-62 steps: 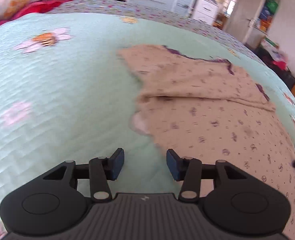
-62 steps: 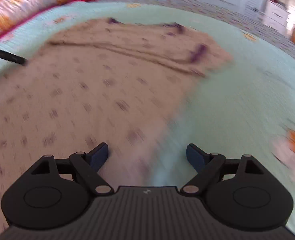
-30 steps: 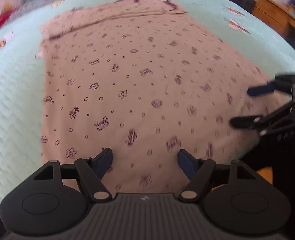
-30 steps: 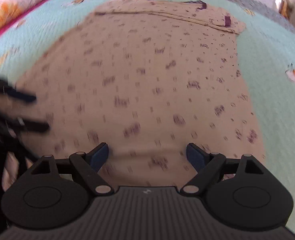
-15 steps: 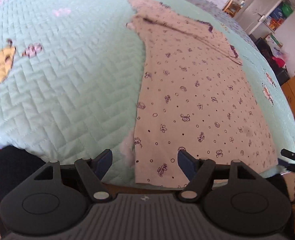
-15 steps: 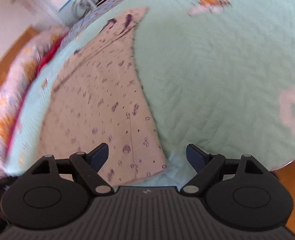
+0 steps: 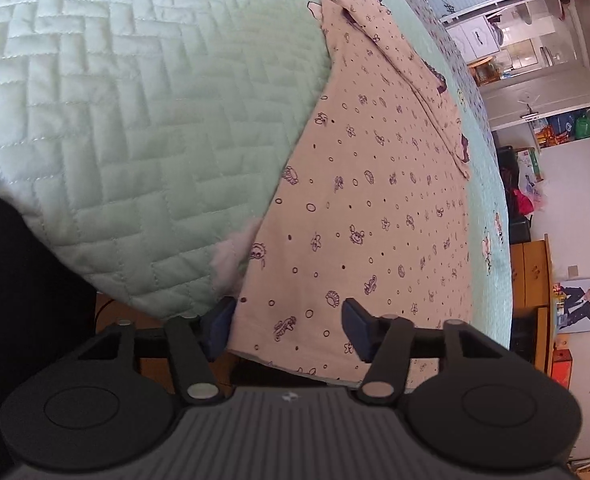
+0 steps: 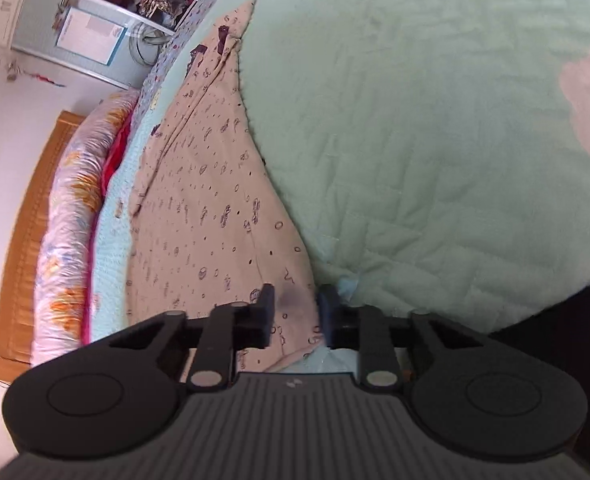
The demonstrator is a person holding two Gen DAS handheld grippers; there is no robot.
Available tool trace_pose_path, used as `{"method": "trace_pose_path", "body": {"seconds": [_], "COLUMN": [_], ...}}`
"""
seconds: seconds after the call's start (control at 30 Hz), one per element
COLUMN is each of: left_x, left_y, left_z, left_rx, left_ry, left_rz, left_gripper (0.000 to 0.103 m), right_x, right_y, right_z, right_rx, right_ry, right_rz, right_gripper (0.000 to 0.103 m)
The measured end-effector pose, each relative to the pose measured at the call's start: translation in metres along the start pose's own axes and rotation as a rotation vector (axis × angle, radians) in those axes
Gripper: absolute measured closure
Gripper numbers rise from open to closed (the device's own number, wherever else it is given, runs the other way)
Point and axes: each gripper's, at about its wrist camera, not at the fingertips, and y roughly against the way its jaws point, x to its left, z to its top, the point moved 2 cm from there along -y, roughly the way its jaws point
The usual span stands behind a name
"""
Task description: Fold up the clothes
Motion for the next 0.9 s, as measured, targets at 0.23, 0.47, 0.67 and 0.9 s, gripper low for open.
{"method": "trace_pose_path", "body": {"seconds": [0.23, 0.47, 0.67, 0.9], "left_x": [-0.001, 0.001, -0.002, -0.02], "left_y": [-0.002, 0.0, 0.005, 0.007], "left_z": [-0.005, -0.005, -0.002, -0.003], "left_rx": [0.009, 0.004, -0.023, -0.075], "left_ry": [0.005, 0.01, -0.012, -0.044], "left_rz": [-0.02, -0.023, -0.029, -0.041], "left_gripper": [0.093, 0.094, 0.096, 0.098], "right_x": [0.002, -0.005, 0.005, 0.016], "right_y": [-0.005, 0.009, 0.017, 0.018], "right_z": [-0.005, -0.005, 0.001, 0.004], "right_rx": [0.023, -0.029, -0.07, -0.112], "right_ry": [-0.028, -0.04, -0.001, 0.006], "right_rz": [0.015, 0.01, -0.014, 0.001], "right_gripper": [0.089, 0.097, 0.097, 0.097]}}
